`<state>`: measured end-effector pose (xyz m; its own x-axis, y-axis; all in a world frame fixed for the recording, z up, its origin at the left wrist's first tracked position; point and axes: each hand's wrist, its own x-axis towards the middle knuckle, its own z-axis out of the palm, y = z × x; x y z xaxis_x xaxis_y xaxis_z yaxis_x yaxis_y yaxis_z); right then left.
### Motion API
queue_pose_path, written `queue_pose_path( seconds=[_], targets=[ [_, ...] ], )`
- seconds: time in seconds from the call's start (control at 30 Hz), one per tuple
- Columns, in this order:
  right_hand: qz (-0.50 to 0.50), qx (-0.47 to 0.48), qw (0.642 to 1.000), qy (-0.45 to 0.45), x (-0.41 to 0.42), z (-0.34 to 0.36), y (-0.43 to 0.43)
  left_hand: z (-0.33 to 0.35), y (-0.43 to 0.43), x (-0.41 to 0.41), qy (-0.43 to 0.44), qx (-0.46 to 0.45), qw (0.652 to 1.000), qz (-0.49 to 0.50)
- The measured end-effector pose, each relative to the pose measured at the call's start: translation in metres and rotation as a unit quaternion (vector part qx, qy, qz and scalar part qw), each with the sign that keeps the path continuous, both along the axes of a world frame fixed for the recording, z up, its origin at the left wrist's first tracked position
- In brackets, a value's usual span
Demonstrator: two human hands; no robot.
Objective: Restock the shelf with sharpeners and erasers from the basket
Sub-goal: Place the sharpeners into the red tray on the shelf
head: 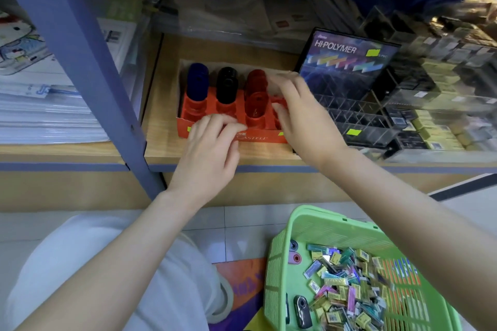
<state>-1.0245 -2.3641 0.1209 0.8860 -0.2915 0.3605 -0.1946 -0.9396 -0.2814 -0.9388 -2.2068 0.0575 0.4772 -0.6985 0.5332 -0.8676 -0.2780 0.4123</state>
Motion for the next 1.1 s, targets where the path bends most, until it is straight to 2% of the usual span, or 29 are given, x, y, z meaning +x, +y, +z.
queue_pose_path(
  seconds=[0.1,0.2,0.27,0.33,0.43,0.53,0.63,0.8,0.97,1.1],
  targets=[
    [-0.018,-0.020,0.996,-0.082,-0.046,-0.010,0.005,-0.003,0.011,-0.021,-0.016,-0.049,0.998,-0.022],
    [-0.027,-0.039,0.995,-0.090,-0.103,-0.039,0.004,-0.022,0.014,-0.052,-0.012,0.000,0.997,-0.078],
    [-0.057,-0.002,0.998,-0.035,-0.142,-0.070,0.005,-0.039,0.009,-0.073,0.013,0.062,0.990,-0.124],
    [-0.115,0.077,0.987,0.081,-0.178,-0.105,0.010,-0.058,-0.002,-0.094,0.044,0.124,0.978,-0.164],
    [-0.167,0.203,0.929,0.259,-0.224,-0.164,0.014,-0.085,-0.025,-0.119,0.096,0.203,0.956,-0.188],
    [-0.165,0.293,0.865,0.373,-0.255,-0.221,0.014,-0.104,-0.048,-0.137,0.150,0.276,0.935,-0.165],
    [-0.183,0.374,0.809,0.416,-0.270,-0.271,0.017,-0.118,-0.070,-0.145,0.197,0.308,0.920,-0.142],
    [-0.218,0.511,0.723,0.410,-0.257,-0.327,0.031,-0.144,-0.094,-0.150,0.217,0.309,0.917,-0.127],
    [-0.198,0.558,0.680,0.431,-0.238,-0.355,0.046,-0.152,-0.101,-0.157,0.240,0.284,0.920,-0.123],
    [-0.187,0.503,0.700,0.472,-0.235,-0.364,0.047,-0.155,-0.103,-0.161,0.234,0.267,0.929,-0.104]
  ],
)
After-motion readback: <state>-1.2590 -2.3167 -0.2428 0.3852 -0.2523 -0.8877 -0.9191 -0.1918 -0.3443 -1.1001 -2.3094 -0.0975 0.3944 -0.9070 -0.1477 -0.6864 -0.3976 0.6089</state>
